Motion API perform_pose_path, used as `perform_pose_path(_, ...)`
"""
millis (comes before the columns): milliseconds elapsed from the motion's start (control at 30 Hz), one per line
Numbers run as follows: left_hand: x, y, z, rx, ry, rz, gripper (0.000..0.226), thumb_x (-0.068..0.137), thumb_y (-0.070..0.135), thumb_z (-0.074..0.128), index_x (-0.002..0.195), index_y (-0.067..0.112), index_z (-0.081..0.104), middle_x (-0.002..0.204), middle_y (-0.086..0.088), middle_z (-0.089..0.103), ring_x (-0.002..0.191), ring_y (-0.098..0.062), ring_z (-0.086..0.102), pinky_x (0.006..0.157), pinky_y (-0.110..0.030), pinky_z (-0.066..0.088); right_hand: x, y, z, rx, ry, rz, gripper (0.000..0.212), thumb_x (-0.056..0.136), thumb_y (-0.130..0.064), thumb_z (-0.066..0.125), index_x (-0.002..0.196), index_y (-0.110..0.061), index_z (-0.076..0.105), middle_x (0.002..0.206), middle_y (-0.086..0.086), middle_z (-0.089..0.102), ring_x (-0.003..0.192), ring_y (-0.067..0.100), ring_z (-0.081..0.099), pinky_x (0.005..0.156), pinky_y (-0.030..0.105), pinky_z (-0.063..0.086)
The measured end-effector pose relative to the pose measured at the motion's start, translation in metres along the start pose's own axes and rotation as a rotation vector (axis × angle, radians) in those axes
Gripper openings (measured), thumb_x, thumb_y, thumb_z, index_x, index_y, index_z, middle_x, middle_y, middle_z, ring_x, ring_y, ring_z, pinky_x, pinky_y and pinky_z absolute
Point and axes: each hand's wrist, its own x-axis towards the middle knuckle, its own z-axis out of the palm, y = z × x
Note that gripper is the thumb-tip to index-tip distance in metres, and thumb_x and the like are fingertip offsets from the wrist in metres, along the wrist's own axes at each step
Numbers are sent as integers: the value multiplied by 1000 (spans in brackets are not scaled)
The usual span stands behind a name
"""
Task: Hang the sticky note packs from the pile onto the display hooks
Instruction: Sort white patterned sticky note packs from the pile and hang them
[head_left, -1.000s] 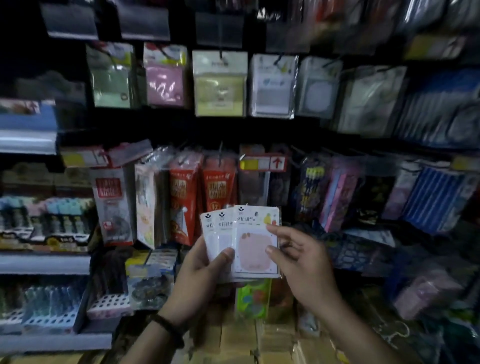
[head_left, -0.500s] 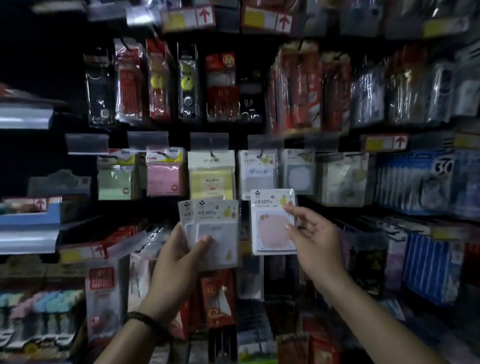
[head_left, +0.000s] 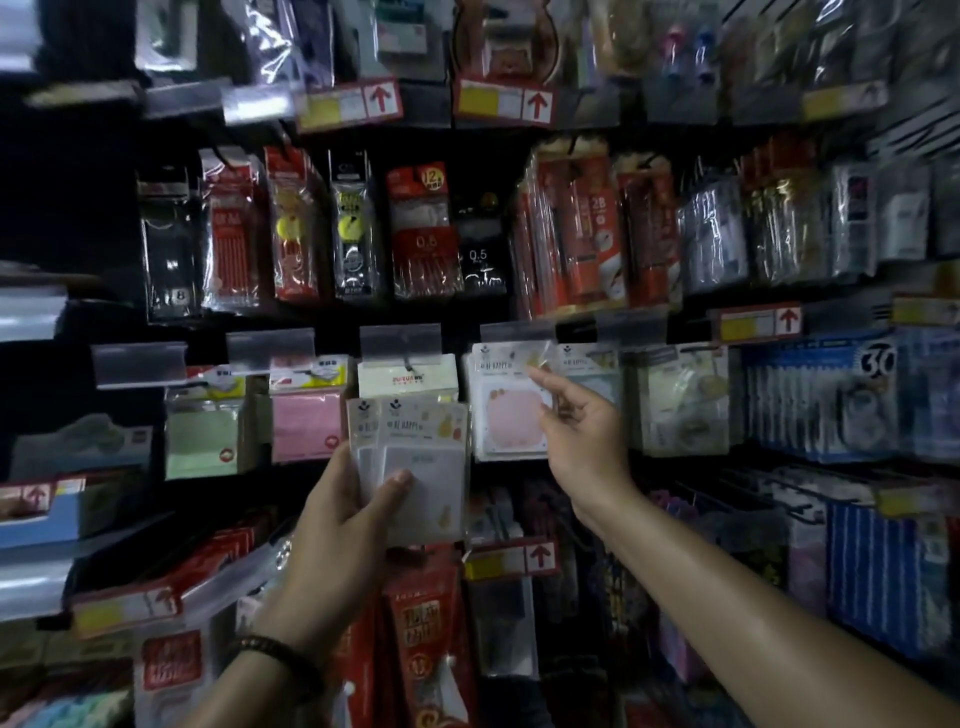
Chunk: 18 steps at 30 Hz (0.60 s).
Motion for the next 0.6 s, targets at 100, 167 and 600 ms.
perform_pose_path(100, 5, 0, 4, 4, 1, -4, 27, 104, 21, 60, 126, 37, 62, 114, 8, 79, 97, -21, 81, 68, -52, 67, 10, 0, 4, -17, 26, 13, 51, 99, 8, 64, 117, -38, 76, 124, -29, 67, 128, -12, 58, 109, 15, 48)
perform_pose_path(167, 8, -1, 6, 12, 2, -1, 26, 105, 21, 60, 126, 35, 62, 114, 7, 79, 95, -22, 81, 68, -56, 67, 12, 2, 3, -34, 21, 13, 48, 99, 8, 64, 119, -33, 77, 129, -23, 69, 130, -6, 60, 108, 16, 50)
perform_pose_path(600, 26, -16, 11, 8, 2, -44, 26, 107, 17, 60, 129, 31, 64, 117, 4, 80, 95, -24, 82, 71, -56, 67, 27, 2, -5, -378, -78, 20, 48, 101, 3, 59, 136, -28, 71, 144, -17, 65, 122, -1, 65, 85, 4, 50)
